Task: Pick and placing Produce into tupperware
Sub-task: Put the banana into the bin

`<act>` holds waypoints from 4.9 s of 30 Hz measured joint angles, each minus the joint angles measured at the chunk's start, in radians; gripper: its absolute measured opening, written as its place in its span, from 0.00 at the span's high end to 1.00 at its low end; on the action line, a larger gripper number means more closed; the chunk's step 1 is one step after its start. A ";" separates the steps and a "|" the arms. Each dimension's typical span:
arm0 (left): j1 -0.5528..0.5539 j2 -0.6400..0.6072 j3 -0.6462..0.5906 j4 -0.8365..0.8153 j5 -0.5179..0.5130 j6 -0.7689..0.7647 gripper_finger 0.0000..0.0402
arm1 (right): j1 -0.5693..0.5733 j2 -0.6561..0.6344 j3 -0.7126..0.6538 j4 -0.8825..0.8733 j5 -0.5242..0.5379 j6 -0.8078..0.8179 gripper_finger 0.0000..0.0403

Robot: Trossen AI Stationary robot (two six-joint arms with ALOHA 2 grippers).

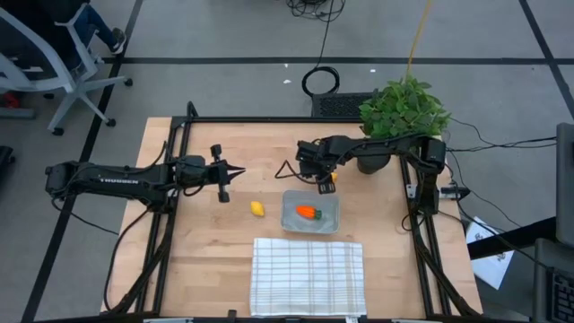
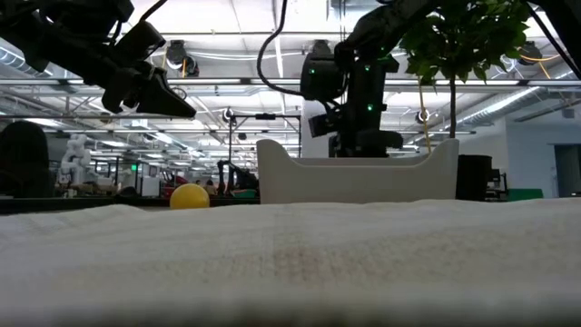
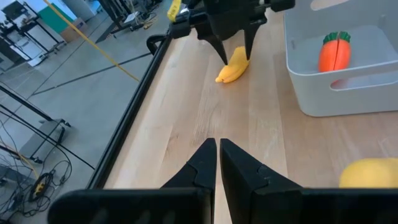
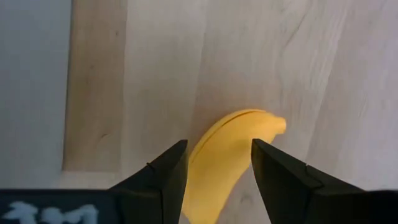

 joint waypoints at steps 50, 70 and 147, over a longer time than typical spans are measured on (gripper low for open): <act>0.001 0.000 0.000 0.002 0.050 0.026 0.94 | -0.060 -0.008 -0.163 0.199 -0.001 0.065 0.66; 0.000 0.000 0.000 0.005 0.050 0.020 0.94 | -0.008 -0.079 -0.147 0.313 -0.005 0.059 0.65; 0.001 0.000 0.000 0.007 0.051 -0.055 0.94 | 0.463 -0.370 -0.086 0.059 0.077 0.296 0.66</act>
